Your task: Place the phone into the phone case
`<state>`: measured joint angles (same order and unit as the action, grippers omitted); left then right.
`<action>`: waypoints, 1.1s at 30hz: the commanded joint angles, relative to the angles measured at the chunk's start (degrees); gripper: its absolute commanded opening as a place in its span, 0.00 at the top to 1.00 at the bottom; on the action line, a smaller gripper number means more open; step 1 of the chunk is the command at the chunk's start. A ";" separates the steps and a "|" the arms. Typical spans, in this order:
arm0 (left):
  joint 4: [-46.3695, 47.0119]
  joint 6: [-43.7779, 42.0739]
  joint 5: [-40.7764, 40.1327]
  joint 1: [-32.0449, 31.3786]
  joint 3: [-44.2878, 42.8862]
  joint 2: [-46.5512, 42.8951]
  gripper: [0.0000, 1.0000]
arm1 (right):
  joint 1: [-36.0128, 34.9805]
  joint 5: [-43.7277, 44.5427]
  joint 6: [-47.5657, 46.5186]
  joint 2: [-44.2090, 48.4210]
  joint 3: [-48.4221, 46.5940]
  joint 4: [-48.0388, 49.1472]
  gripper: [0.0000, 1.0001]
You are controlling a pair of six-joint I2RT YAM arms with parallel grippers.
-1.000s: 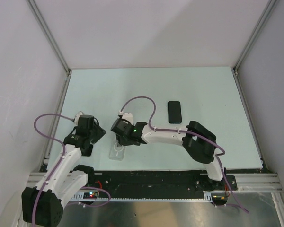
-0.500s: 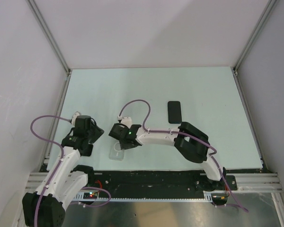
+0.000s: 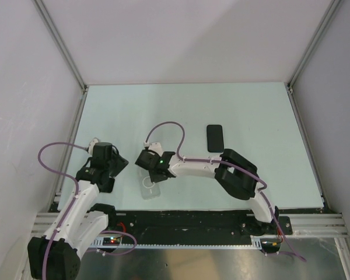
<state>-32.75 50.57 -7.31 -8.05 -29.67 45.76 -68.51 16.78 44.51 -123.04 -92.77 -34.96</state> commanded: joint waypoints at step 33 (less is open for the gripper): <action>-16.79 16.92 -15.52 21.14 -0.74 7.15 0.00 | 19.61 -12.55 -24.92 29.00 25.08 11.17 0.18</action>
<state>-52.27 68.75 -24.71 10.13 -30.70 50.65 -50.33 7.09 18.74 -99.00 -69.65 -26.70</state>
